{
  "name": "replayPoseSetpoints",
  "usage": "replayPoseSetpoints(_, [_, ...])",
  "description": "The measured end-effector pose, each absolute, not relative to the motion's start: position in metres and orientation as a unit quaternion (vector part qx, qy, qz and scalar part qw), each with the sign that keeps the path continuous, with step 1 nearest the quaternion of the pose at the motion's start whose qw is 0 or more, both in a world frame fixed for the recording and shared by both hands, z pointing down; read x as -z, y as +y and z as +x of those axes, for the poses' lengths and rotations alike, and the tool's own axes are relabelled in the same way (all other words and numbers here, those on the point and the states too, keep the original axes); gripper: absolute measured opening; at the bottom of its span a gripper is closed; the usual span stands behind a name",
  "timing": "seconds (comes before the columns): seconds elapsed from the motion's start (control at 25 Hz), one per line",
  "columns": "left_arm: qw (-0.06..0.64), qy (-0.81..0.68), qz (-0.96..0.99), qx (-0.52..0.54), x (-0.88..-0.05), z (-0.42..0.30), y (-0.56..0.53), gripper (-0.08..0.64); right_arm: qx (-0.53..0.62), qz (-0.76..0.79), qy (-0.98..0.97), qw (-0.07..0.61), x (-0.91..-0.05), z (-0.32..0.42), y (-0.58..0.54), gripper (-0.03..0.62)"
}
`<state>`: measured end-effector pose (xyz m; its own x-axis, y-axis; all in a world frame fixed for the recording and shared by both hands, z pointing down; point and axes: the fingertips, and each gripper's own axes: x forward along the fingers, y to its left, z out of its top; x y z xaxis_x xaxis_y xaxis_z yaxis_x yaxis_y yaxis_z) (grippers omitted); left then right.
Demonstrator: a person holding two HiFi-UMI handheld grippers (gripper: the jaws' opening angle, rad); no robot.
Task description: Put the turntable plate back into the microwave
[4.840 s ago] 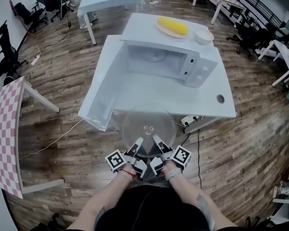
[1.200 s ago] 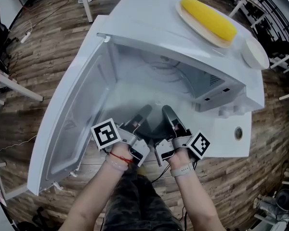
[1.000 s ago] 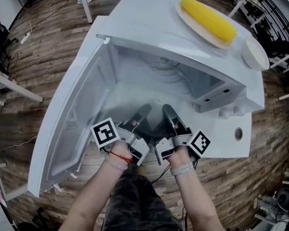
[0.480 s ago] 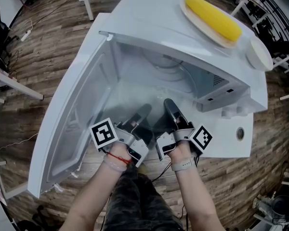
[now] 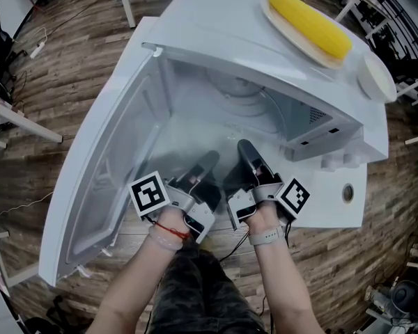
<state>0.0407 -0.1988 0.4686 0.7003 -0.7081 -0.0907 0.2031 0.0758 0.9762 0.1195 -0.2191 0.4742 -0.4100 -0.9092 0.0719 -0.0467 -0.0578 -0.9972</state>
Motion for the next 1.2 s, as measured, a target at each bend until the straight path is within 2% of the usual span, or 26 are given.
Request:
replayPoseSetpoints(0.68, [0.687, -0.23, 0.614, 0.313, -0.47, 0.043, -0.197, 0.031, 0.603, -0.4, 0.585, 0.366, -0.475, 0.126, -0.243, 0.041])
replayPoseSetpoints(0.88, [0.684, -0.228, 0.617, 0.316, -0.469, 0.043, -0.197, 0.031, 0.606, -0.371, 0.591, 0.382, -0.468, 0.127, -0.236, 0.075])
replayPoseSetpoints(1.2, [0.682, -0.229, 0.619, 0.317, -0.468, 0.042, -0.196, 0.031, 0.616, -0.385, 0.602, 0.332, -0.476, 0.138, -0.19, 0.075])
